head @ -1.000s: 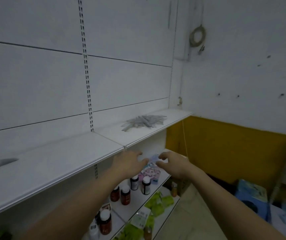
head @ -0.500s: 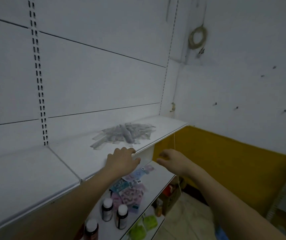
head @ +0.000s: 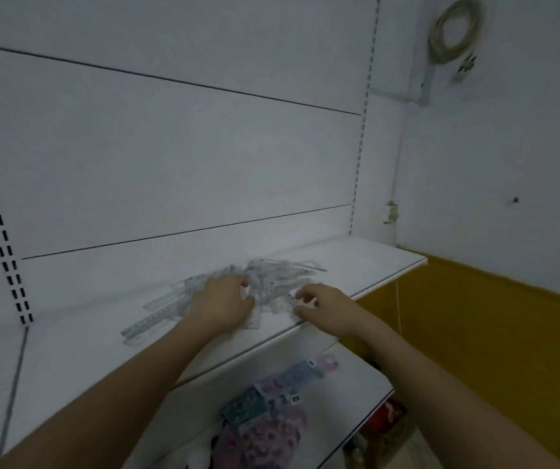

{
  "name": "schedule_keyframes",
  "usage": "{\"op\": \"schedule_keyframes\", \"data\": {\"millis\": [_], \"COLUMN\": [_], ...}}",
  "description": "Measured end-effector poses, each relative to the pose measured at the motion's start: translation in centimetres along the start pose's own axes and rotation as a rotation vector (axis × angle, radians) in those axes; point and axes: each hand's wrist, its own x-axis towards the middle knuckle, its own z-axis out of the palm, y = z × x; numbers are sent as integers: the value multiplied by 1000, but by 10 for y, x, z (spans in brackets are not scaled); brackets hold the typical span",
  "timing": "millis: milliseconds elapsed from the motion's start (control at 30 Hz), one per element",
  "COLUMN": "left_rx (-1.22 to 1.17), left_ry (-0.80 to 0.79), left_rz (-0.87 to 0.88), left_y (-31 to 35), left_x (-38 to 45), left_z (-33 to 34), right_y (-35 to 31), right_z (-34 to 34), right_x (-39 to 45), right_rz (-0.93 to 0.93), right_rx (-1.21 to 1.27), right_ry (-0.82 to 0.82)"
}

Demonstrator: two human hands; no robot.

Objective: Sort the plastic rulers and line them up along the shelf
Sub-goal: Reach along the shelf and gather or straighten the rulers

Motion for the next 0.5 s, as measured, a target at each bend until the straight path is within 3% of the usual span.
{"op": "schedule_keyframes", "data": {"millis": [300,500], "left_rx": [-14,-39], "left_ry": [166,148], "left_rz": [-345,-448], "left_y": [-18,-49], "left_x": [40,26], "left_z": [6,5], "right_y": [44,26], "right_z": [-17,4], "right_x": [111,158], "right_rz": [-302,-439], "right_rx": [100,138], "right_ry": [-131,-255]}}
